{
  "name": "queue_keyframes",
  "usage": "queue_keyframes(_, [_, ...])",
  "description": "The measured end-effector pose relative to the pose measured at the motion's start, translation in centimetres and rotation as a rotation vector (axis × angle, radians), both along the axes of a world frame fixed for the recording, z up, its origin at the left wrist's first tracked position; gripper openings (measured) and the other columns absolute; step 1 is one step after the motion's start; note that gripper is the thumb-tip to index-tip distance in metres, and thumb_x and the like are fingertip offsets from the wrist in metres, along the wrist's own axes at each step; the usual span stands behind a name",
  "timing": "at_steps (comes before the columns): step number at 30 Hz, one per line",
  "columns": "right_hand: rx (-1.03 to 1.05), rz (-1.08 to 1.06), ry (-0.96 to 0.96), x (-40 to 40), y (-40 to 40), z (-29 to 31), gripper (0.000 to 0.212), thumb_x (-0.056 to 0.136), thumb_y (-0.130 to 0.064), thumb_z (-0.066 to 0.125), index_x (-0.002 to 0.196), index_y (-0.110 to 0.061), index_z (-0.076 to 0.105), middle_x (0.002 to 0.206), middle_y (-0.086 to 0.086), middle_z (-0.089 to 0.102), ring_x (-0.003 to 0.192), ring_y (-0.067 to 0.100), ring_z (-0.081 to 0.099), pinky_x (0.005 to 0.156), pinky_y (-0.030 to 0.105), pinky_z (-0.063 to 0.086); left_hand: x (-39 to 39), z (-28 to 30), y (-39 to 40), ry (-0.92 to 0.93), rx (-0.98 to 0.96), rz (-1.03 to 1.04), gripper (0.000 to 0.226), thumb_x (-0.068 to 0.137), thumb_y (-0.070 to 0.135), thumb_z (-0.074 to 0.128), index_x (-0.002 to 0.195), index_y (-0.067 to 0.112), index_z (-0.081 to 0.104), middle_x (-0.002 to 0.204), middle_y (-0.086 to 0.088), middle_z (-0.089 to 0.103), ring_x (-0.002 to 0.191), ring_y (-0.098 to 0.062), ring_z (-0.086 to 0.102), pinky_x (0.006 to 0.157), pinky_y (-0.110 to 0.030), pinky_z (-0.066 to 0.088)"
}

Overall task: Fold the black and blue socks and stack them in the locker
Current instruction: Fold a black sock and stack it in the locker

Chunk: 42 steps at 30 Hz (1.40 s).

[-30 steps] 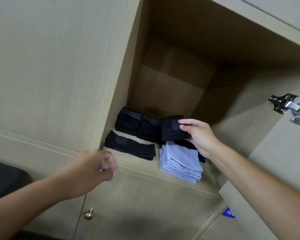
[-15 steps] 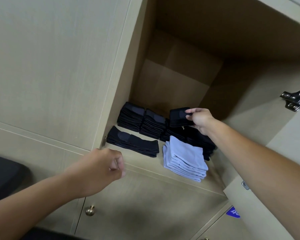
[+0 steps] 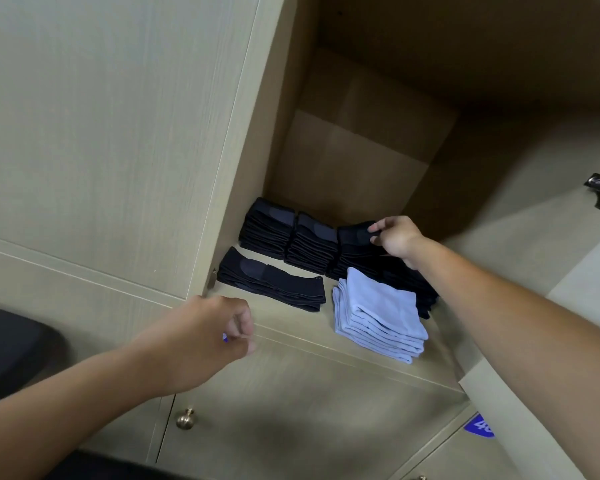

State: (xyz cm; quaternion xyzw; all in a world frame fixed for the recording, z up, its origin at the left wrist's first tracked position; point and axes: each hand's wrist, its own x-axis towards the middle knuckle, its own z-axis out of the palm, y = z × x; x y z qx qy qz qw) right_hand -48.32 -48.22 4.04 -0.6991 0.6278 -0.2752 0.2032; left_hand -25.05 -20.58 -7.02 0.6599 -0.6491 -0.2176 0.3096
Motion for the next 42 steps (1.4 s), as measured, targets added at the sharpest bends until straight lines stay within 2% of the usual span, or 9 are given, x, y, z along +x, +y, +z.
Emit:
queue_keyframes(6, [-0.084,-0.036,0.227,-0.1,0.2,0.5,0.019,0.098,-0.012,0.058,0.112,-0.007,0.069,0.121,0.011,0.065,0.109,0.027,0.060,0.086,0.024,0.043,0.0,-0.2,-0.1,-0.014,0.009,0.008,0.013,0.092,0.047,0.067,0.097,0.036,0.062,0.091,0.021,0.069,0.083,0.001,0.064,0.077,-0.020,0.052])
queue_keyframes(11, [-0.111,0.001,0.311,-0.4,1.8,2.0,0.019,0.095,-0.008,0.055,0.102,-0.006,0.072,0.104,0.008,0.065,0.096,0.023,0.057,0.080,0.024,0.041,0.1,-0.1,0.0,-0.039,-0.001,0.023,0.014,0.092,0.048,0.068,0.097,0.036,0.062,0.092,0.019,0.067,0.081,0.001,0.062,0.072,-0.021,0.050])
queue_keyframes(15, [-0.130,0.052,0.287,-0.7,3.6,2.8,0.019,0.092,-0.007,0.055,0.100,-0.004,0.073,0.099,0.006,0.069,0.091,0.023,0.062,0.082,0.029,0.051,0.4,0.1,0.1,-0.034,-0.005,0.014,0.011,0.093,0.045,0.068,0.095,0.036,0.062,0.090,0.018,0.069,0.080,0.001,0.063,0.072,-0.020,0.049])
queue_keyframes(18, [-0.167,0.086,0.229,-0.6,5.6,2.8,0.014,0.093,-0.010,0.058,0.093,-0.011,0.072,0.092,-0.003,0.067,0.098,0.023,0.065,0.089,0.033,0.053,0.8,0.4,0.3,-0.021,-0.011,0.012,0.009,0.093,0.041,0.069,0.092,0.035,0.062,0.086,0.017,0.071,0.070,0.002,0.061,0.066,-0.020,0.046])
queue_keyframes(25, [-0.245,0.225,0.076,0.7,13.3,0.5,0.015,0.096,-0.011,0.059,0.092,-0.019,0.071,0.084,-0.008,0.070,0.073,0.006,0.064,0.054,0.008,0.042,2.4,1.2,1.5,-0.045,-0.036,0.041,0.011,0.090,0.039,0.072,0.087,0.032,0.065,0.079,0.024,0.070,0.070,0.009,0.057,0.066,-0.022,0.046])
queue_keyframes(30, [-0.258,0.355,-0.014,2.3,18.0,-2.3,0.011,0.097,-0.015,0.062,0.095,-0.025,0.068,0.090,-0.010,0.068,0.082,0.006,0.063,0.067,0.007,0.045,3.2,2.1,2.5,-0.100,-0.032,0.068,0.008,0.091,0.037,0.070,0.087,0.032,0.064,0.080,0.018,0.071,0.071,0.001,0.061,0.073,-0.028,0.052])
queue_keyframes(35, [-0.247,0.489,-0.053,4.1,20.7,-5.0,0.011,0.095,-0.015,0.063,0.094,-0.025,0.067,0.086,-0.012,0.067,0.081,0.005,0.060,0.069,0.012,0.046,4.3,2.7,3.4,-0.121,-0.022,0.105,0.009,0.092,0.038,0.070,0.087,0.032,0.066,0.081,0.015,0.072,0.074,-0.001,0.062,0.066,-0.026,0.047])
queue_keyframes(38, [-0.240,0.575,-0.008,5.5,21.6,-6.0,0.009,0.095,-0.018,0.063,0.094,-0.027,0.067,0.085,-0.012,0.066,0.081,0.006,0.061,0.069,0.014,0.045,5.4,3.0,4.4,-0.157,0.016,0.146,0.012,0.094,0.043,0.069,0.091,0.031,0.066,0.087,0.014,0.071,0.076,-0.001,0.063,0.064,-0.021,0.044])
queue_keyframes(42, [-0.260,0.678,0.103,7.5,22.5,-6.9,0.005,0.096,-0.025,0.060,0.094,-0.029,0.062,0.086,-0.015,0.062,0.081,0.004,0.057,0.071,0.025,0.048,6.6,3.7,6.0,-0.173,0.061,0.203,0.013,0.095,0.040,0.067,0.092,0.028,0.067,0.083,0.011,0.073,0.071,0.001,0.064,0.070,-0.023,0.051])
